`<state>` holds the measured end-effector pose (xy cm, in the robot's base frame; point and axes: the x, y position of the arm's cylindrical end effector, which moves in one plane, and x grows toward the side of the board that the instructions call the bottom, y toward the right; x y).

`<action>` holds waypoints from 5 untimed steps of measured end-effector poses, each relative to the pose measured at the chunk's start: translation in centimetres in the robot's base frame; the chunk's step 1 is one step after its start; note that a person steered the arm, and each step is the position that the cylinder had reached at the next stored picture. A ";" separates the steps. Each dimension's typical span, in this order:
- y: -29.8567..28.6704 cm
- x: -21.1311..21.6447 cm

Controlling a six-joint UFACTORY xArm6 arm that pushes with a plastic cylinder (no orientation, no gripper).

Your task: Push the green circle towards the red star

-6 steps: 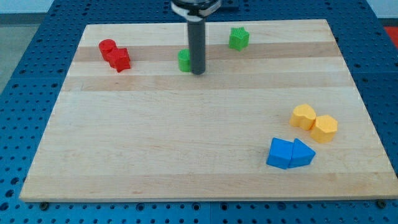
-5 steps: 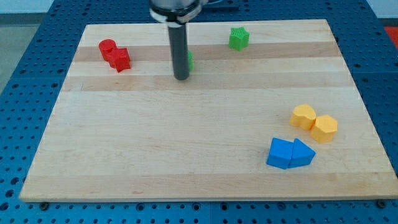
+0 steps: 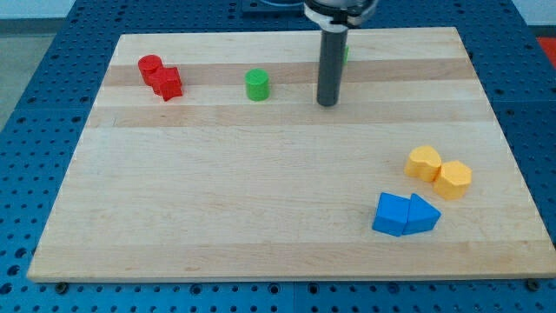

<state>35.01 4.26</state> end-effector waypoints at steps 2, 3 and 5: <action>-3.4 -1.1; -5.6 -1.1; -9.6 -1.1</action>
